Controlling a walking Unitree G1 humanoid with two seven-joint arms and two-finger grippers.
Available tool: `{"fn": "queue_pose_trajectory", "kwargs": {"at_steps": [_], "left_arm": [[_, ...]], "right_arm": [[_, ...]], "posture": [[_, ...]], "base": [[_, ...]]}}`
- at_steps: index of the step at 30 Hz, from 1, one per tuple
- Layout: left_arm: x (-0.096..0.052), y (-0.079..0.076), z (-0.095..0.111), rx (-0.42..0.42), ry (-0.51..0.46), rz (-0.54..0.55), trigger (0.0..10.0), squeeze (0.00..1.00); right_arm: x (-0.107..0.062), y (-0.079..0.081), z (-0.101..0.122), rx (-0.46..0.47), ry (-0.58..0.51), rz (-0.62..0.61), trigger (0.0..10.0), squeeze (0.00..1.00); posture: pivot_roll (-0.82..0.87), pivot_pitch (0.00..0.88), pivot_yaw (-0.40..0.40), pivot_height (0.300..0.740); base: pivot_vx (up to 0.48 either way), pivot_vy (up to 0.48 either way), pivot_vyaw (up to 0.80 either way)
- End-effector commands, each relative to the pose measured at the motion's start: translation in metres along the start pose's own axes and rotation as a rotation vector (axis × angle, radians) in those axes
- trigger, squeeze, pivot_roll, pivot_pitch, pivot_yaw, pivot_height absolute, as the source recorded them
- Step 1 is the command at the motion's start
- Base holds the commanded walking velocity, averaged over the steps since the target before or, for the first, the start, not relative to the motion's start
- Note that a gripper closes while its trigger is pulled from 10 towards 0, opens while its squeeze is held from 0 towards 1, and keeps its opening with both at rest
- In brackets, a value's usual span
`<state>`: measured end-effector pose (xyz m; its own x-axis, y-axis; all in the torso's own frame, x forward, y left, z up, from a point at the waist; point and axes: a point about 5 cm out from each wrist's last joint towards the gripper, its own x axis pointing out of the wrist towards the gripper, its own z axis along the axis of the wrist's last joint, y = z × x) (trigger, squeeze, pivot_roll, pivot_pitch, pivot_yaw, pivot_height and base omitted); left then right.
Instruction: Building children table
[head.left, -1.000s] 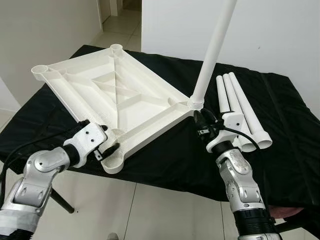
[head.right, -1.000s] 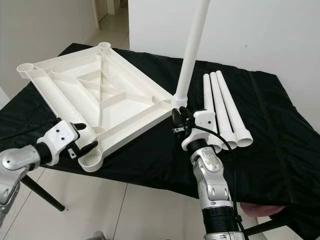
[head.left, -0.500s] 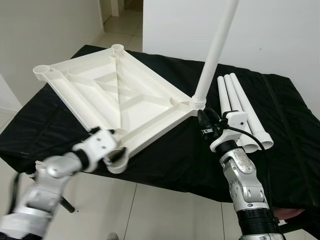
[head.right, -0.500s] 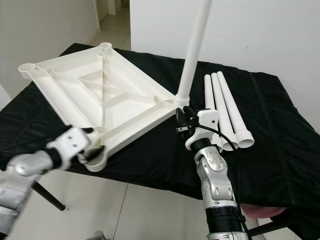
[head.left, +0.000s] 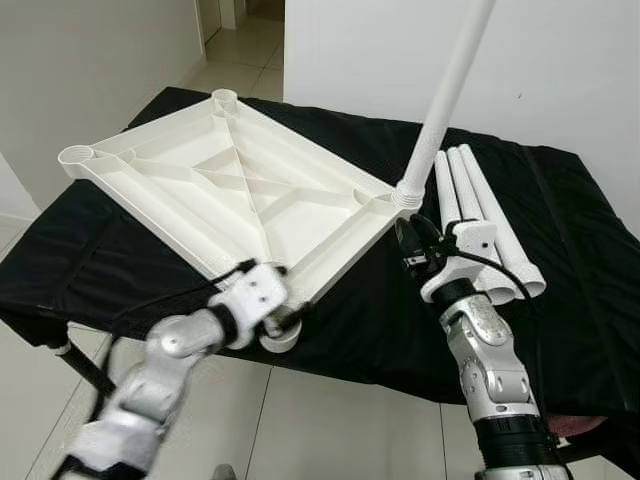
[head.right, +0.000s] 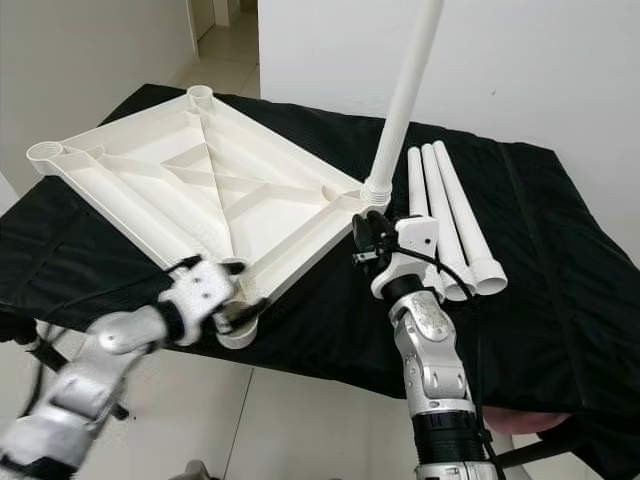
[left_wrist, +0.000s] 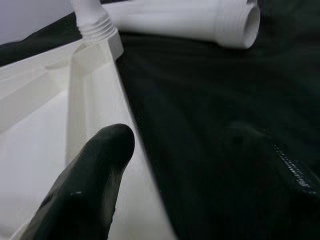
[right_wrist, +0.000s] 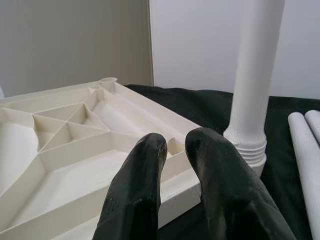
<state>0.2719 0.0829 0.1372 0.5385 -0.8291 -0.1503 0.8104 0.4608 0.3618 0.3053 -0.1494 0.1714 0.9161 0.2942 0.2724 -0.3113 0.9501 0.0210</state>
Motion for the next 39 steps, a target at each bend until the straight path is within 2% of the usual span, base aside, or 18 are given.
{"fn": "queue_pose_trajectory", "kwargs": {"at_steps": [1, 6, 9, 14, 17, 22, 26, 35, 39], "left_arm": [[-0.002, 0.009, 0.003, -0.02, -0.009, 0.073, 10.0, 0.0], [-0.009, 0.021, 0.012, -0.024, -0.048, 0.106, 10.0, 0.0], [-0.027, 0.037, 0.02, -0.022, -0.071, 0.123, 10.0, 0.0], [-0.036, 0.042, 0.019, -0.003, -0.052, 0.117, 10.0, 0.0], [-0.051, 0.044, 0.014, -0.017, -0.024, 0.104, 10.0, 0.0], [-0.052, 0.044, 0.013, -0.02, -0.016, 0.104, 10.0, 0.0], [-0.051, 0.045, 0.014, -0.025, -0.017, 0.111, 10.0, 0.0], [-0.056, 0.05, 0.015, -0.036, -0.009, 0.115, 10.0, 0.0], [-0.058, 0.052, 0.016, -0.037, -0.008, 0.113, 10.0, 0.0]], "right_arm": [[-0.001, -0.004, -0.003, 0.013, 0.021, -0.013, 10.0, 0.0], [-0.001, -0.004, -0.004, 0.014, 0.024, -0.013, 10.0, 0.0], [-0.001, -0.004, -0.004, 0.019, 0.02, -0.015, 10.0, 0.0], [-0.001, -0.004, -0.005, 0.018, 0.022, -0.015, 10.0, 0.0], [-0.002, -0.002, -0.007, 0.005, 0.017, -0.013, 10.0, 0.0], [-0.001, -0.004, -0.007, 0.004, 0.013, -0.026, 10.0, 0.0], [0.006, -0.005, -0.006, 0.008, 0.009, -0.034, 10.0, 0.0], [0.008, -0.008, -0.004, -0.005, 0.009, -0.036, 10.0, 0.0], [0.008, -0.016, -0.001, -0.018, 0.006, -0.051, 10.0, 0.0]], "posture": [[-0.02, 0.072, -0.062, 0.74], [-0.01, 0.071, -0.059, 0.74], [0.0, 0.074, -0.058, 0.74], [0.0, 0.066, -0.059, 0.74], [0.01, 0.03, -0.056, 0.74], [0.02, 0.017, -0.049, 0.74], [0.02, 0.032, -0.051, 0.74], [0.02, 0.067, -0.051, 0.74], [0.03, 0.081, -0.074, 0.74]], "base": [[0.0, 0.0, 0.0], [0.0, 0.0, 0.0], [0.0, 0.0, 0.0], [0.0, 0.0, 0.0], [0.0, 0.0, 0.0], [0.0, 0.0, 0.0], [0.0, 0.0, 0.0], [0.0, 0.0, 0.0], [0.0, 0.0, 0.0]]}}
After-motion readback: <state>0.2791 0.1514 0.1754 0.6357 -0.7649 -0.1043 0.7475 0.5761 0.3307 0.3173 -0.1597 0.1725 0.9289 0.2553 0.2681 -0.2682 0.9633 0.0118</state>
